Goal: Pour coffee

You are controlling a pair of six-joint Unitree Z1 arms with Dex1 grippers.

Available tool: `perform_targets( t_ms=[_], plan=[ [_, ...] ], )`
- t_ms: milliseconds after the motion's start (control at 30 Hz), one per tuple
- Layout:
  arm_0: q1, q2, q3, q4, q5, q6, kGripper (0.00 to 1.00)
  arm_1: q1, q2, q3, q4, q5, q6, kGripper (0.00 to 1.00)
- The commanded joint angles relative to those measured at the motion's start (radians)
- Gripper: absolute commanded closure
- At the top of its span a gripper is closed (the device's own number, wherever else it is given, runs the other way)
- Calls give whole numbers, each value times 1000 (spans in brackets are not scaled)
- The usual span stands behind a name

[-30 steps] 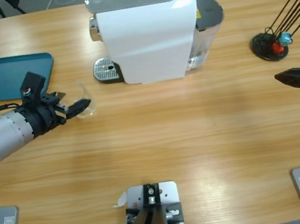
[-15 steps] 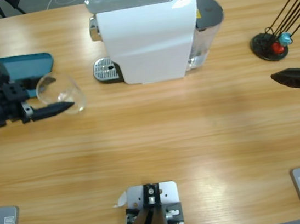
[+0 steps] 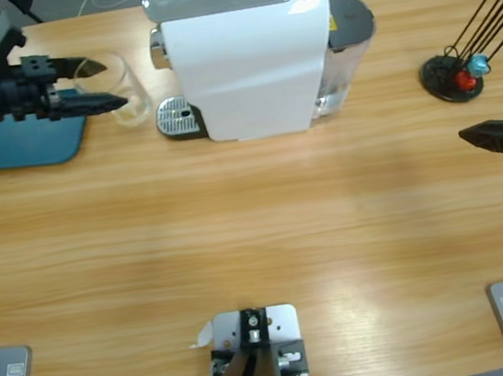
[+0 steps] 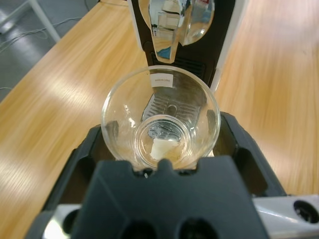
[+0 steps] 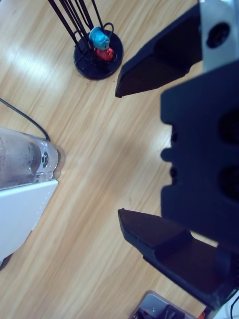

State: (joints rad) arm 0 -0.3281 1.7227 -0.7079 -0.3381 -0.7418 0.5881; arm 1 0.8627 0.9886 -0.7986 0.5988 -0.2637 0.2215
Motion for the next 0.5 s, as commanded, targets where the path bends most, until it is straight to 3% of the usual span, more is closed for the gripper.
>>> perform_targets(
  t_ms=[33, 233, 500],
  plan=[
    [-31, 127, -44, 13, -21, 50, 1000, 7, 8, 7, 11, 1, -13, 0],
    [-89, 191, -78, 9, 0, 56, 1000, 7, 38, 9, 6, 1, -13, 0],
    [-94, 218, -117, 5, 26, 53, 1000, 7, 20, 11, 7, 3, -13, 0]
  ],
)
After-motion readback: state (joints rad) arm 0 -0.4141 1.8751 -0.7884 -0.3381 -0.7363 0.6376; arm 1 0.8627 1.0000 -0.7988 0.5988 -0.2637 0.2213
